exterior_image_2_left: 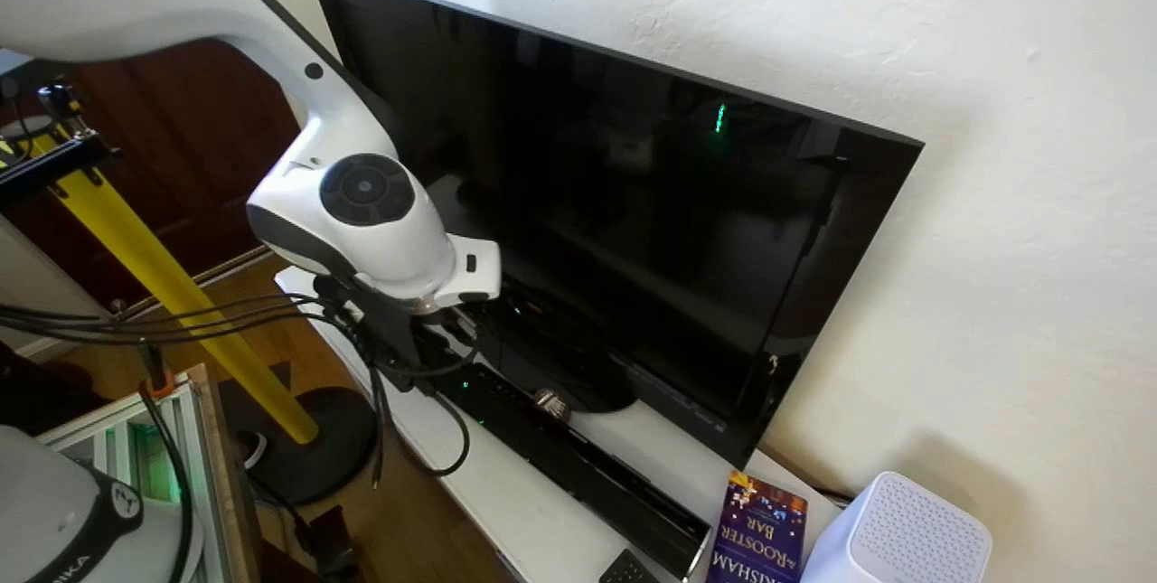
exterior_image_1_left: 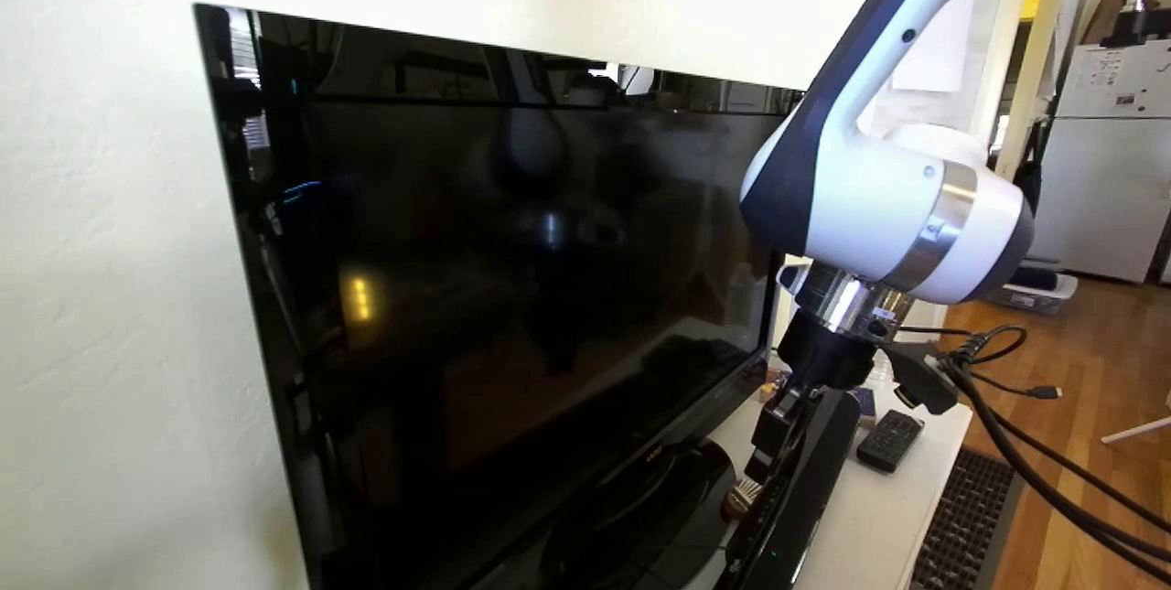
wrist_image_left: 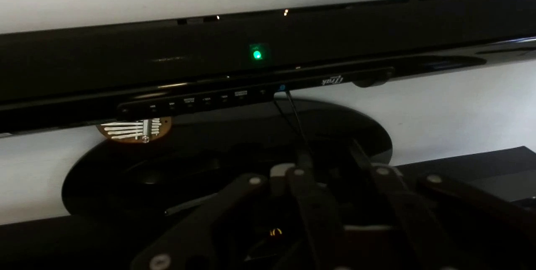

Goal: Press a button on the black object

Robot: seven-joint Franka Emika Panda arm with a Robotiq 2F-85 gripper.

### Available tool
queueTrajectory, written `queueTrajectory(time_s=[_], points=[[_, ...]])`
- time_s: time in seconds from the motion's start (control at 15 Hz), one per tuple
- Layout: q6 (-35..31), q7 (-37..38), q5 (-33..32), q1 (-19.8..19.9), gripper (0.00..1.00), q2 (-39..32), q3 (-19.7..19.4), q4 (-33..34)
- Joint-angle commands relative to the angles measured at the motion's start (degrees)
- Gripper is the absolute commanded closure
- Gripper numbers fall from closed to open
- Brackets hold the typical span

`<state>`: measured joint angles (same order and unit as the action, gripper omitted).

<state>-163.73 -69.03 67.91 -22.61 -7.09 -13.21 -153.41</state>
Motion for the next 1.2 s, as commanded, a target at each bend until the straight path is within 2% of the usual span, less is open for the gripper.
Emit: queueTrajectory(time_s=[0.0, 0.13, 0.2, 0.27, 0.4, 0.53, 1.13], points=[[0.32, -12.62, 10.11, 1.44, 0.99, -6.35, 1.38, 4.38], [0.01, -17.86, 15.75, 1.96, 1.00, -9.06, 1.54, 6.23], [6.51, -18.09, 16.52, 3.14, 1.00, -8.15, 1.08, 6.17], [1.77, -14.34, 12.74, 1.03, 0.99, -6.36, 0.57, 4.01], [5.02, -15.79, 14.16, 2.05, 0.99, -7.59, 0.56, 5.13], [5.57, -16.06, 14.33, 2.43, 1.00, -7.77, 0.56, 5.50], [3.05, -25.86, 23.80, 2.91, 1.00, -9.42, 0.51, 7.37]])
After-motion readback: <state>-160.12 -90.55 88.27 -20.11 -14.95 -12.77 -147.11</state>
